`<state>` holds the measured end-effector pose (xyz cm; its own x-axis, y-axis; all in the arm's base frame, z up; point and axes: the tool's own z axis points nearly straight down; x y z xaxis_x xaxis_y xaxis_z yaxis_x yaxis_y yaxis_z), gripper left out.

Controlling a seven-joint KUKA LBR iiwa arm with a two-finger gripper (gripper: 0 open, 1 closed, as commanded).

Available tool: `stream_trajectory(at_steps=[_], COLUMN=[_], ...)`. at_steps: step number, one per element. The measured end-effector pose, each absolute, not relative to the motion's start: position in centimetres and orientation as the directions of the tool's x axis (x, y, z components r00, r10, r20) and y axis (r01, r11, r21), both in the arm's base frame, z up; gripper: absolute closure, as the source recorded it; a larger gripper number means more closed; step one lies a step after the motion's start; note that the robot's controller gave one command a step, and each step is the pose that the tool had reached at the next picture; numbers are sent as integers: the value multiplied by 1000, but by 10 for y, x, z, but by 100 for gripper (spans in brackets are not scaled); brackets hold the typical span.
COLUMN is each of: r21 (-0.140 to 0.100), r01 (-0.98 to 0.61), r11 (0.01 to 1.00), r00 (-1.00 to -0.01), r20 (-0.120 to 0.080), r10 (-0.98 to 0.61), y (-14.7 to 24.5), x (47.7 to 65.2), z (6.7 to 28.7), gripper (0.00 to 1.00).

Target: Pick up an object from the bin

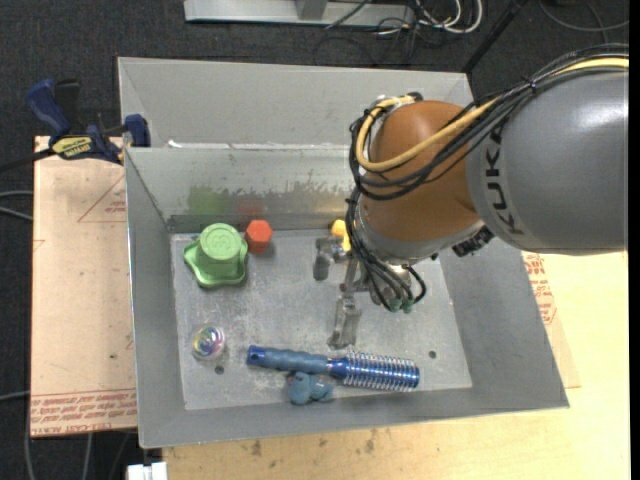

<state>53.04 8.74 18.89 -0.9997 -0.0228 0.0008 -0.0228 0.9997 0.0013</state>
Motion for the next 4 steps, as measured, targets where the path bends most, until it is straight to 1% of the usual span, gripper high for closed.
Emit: stream_trajectory(at_steps=[1, 2, 3, 4], r21=[1, 1, 1, 2], r01=[1, -34, -32, -25], r11=[1000, 999, 999, 1000], r00=[-1000, -999, -999, -1000], r20=[6, -5, 0, -10], r10=[1, -34, -32, -25], y=[87, 100, 100, 81], x=[507, 489, 489, 504], z=[66, 71, 70, 250], gripper=[0, 0, 100, 100])
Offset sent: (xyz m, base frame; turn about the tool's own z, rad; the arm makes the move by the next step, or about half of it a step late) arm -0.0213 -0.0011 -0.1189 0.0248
